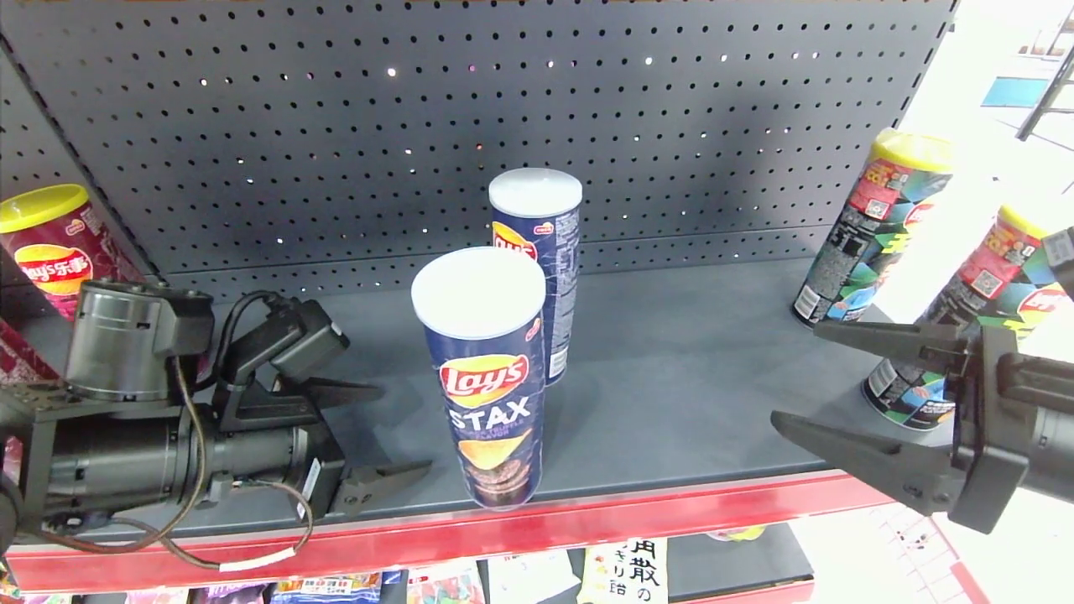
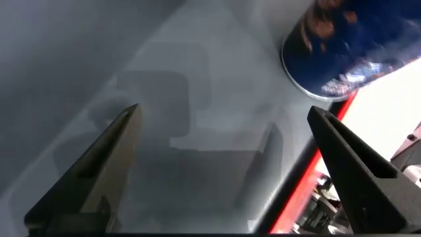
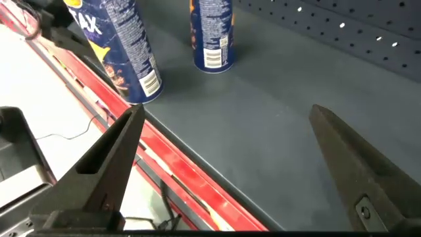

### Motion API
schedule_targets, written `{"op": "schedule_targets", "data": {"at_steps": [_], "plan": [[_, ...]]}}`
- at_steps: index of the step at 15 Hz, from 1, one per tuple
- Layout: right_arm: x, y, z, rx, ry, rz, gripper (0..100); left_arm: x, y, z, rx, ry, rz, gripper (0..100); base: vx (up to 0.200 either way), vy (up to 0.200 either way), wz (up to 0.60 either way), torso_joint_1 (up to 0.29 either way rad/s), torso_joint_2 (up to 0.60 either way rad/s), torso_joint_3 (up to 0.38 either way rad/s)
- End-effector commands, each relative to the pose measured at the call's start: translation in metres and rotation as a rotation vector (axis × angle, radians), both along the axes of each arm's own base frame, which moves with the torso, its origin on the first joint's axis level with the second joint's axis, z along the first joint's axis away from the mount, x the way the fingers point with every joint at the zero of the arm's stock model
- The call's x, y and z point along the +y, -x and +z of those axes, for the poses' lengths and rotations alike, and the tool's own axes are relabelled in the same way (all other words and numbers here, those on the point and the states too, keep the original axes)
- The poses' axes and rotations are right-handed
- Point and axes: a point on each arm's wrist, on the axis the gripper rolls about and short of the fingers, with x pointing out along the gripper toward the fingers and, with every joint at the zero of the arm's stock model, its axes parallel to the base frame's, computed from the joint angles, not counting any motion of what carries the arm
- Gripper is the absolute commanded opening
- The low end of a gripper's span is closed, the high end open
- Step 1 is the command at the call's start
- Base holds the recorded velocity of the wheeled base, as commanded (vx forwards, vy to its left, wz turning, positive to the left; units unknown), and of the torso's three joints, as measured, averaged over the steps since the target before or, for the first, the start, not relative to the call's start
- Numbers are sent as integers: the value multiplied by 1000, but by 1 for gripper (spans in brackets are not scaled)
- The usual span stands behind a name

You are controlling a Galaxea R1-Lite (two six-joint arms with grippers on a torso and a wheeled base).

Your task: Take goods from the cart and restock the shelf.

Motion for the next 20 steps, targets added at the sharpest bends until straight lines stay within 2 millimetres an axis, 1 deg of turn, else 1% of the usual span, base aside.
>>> {"op": "schedule_targets", "data": {"at_steps": [1, 7, 20], "plan": [[-1, 0, 0, -3, -1, -2, 100, -5, -6, -3, 17, -5, -10, 100, 0, 0, 0, 0, 0, 0], [-3, -1, 3, -1, -15, -30, 100, -17, -6, -8, 37, -12, -59, 100, 0, 0, 0, 0, 0, 0], [-3, -1, 3, -2, -15, -30, 100, -30, -21, -5, 23, -8, -76, 100, 0, 0, 0, 0, 0, 0]]}}
